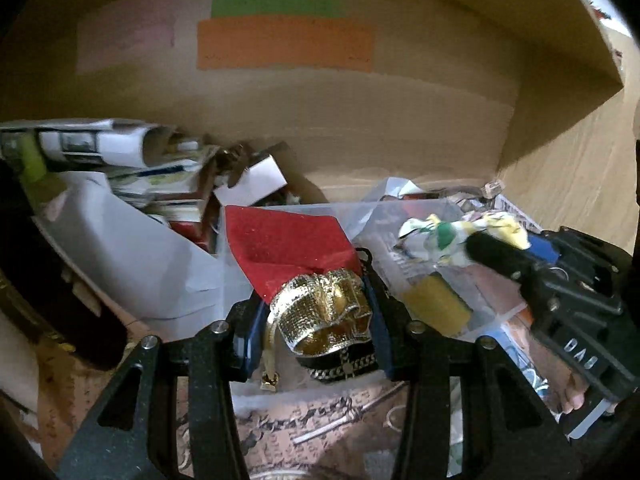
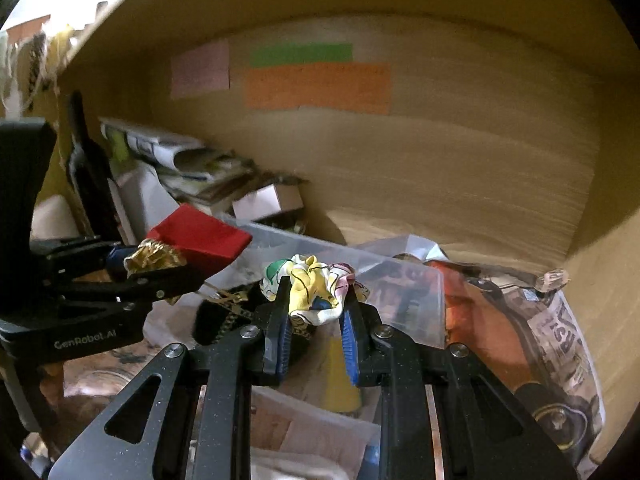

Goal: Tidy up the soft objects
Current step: 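Lower the gold ornament and floral cloth into the clear bin and open both tools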

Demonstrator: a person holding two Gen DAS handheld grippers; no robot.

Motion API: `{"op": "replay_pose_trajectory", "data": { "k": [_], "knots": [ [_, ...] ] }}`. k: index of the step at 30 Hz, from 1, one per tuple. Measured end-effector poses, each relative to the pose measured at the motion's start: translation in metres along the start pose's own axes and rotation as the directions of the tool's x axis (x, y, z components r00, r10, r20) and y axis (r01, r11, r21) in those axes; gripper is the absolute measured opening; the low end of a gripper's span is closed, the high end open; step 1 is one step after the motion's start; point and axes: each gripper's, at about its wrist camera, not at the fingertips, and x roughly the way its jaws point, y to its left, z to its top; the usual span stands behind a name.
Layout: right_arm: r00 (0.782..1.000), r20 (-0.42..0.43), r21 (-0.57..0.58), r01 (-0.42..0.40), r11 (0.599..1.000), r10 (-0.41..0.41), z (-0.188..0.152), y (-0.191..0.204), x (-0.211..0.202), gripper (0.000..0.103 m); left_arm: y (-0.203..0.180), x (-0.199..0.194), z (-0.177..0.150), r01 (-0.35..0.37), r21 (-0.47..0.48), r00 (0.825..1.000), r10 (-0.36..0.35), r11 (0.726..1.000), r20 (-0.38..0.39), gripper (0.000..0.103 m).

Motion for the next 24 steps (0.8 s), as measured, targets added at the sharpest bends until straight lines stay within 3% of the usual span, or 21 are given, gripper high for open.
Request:
{"op": "replay_pose_trajectory", "data": {
  "k": [7, 13, 15, 20, 24],
  "knots": [
    [0.995, -0.104, -0.02, 0.002, 1.0, -0.004, -0.006, -0.002, 0.031, 0.02, -0.004, 0.029, 0.002, 0.011, 0.014, 0.998, -0.01, 1.0, -0.061, 0.044],
    [0.986, -0.164, -0.021, -0.009, 1.0, 0.006, -0.012, -0.005, 0.042, 0.02, -0.005, 0.039, 0.0, 0.025, 0.009, 0.995, -0.024, 1.0, -0.095, 0.057],
    [0.983, -0.185, -0.014, -0.017, 1.0, 0.014, -0.013, -0.006, 0.043, 0.024, -0.004, 0.04, -0.001, 0.029, 0.002, 0.995, -0.029, 1.0, -0.099, 0.063],
    [0.981, -0.192, -0.005, -0.014, 1.0, 0.012, -0.013, -0.008, 0.041, 0.049, 0.002, 0.033, -0.002, 0.042, -0.018, 0.994, -0.044, 0.999, -0.096, 0.073],
    [0.987, -0.163, -0.008, -0.007, 1.0, 0.005, -0.012, -0.008, 0.028, 0.056, 0.003, 0.02, -0.003, 0.043, -0.021, 0.996, -0.044, 0.999, -0.072, 0.078]
  ]
}}
